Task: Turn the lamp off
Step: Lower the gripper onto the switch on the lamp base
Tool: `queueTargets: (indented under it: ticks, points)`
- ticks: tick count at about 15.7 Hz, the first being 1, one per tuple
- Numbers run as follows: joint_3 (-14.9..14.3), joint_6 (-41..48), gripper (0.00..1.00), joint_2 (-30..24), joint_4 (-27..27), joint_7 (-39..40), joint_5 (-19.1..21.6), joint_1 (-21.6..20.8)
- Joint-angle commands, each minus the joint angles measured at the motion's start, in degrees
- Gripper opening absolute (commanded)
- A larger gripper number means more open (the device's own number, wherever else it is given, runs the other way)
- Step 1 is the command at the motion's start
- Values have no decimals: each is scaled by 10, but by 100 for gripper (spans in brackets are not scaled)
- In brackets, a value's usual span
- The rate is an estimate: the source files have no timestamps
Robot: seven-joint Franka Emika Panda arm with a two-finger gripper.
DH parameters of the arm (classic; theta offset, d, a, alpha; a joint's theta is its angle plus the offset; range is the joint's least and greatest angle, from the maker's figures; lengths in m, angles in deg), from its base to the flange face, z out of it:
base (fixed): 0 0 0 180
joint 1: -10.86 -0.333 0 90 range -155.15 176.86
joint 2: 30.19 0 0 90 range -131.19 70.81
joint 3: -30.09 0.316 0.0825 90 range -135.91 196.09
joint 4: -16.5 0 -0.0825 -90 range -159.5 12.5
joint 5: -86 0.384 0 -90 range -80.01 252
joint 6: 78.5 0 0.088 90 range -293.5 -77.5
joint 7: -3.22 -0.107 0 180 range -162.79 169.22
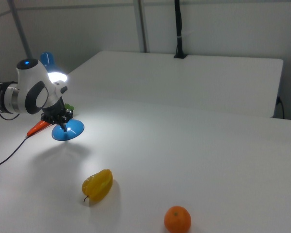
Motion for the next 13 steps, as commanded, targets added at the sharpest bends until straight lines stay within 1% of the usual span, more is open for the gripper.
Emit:
queueTargets:
  ticks: [1, 13]
  points:
    - [-2, -32, 0, 7, -6, 5, -4, -6]
    - [-2, -42, 0, 24, -4, 5, -12, -6]
